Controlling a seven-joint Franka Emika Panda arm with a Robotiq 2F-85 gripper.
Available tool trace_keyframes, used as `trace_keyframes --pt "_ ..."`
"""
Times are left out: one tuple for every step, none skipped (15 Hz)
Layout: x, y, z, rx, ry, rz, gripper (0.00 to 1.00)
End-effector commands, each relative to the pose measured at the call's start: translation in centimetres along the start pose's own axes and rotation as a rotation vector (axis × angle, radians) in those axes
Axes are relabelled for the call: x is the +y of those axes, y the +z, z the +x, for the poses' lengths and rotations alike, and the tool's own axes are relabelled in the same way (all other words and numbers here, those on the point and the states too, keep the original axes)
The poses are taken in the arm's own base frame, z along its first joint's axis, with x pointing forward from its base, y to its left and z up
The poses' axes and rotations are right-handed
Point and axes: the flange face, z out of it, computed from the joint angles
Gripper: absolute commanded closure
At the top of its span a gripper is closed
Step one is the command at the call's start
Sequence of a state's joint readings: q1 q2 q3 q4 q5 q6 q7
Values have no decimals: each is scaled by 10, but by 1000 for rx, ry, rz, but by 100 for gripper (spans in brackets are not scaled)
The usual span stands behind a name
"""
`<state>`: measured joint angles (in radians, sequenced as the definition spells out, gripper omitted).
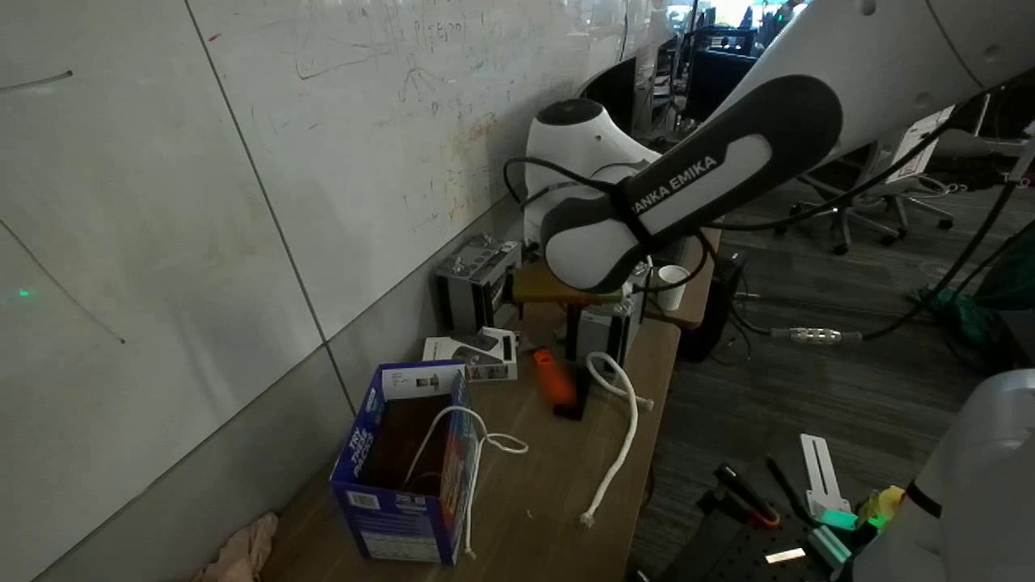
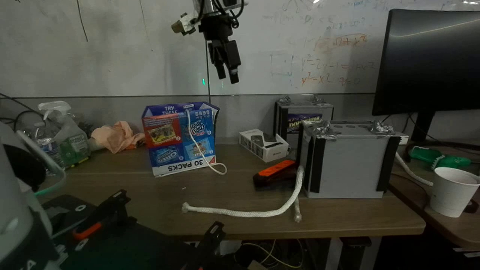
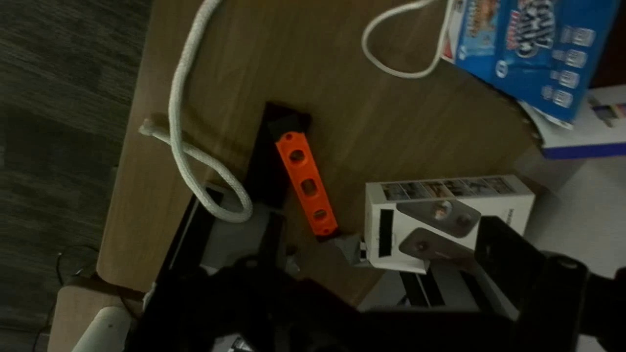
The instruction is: Put the ropes in the box, one at a time
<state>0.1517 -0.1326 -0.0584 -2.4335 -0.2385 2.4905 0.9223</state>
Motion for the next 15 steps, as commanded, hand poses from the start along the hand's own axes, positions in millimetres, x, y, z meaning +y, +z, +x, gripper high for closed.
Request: trace_keyframes --pt "43 26 16 -97 -151 -54 0" --pt "57 34 24 -115 -184 -73 0" --pt "69 39 31 -125 -220 -85 0" --pt "84 41 41 -132 -253 -91 0" --pt "96 46 50 -138 -288 -97 0" --pt "107 49 60 -146 -320 -88 0" --pt "117 54 67 -152 -351 -84 0" --pt "126 62 74 -166 -382 -79 0" --pt "133 69 80 -183 -425 -72 0" --pt "139 78 83 -198 -467 -61 0" --pt "143 87 84 -212 -514 -48 0" --pt "146 96 84 -222 -552 -41 0" --pt "146 107 82 -230 -592 -41 0" --pt "147 118 81 -235 -626 -46 0" --pt "147 127 80 -235 -659 -43 0"
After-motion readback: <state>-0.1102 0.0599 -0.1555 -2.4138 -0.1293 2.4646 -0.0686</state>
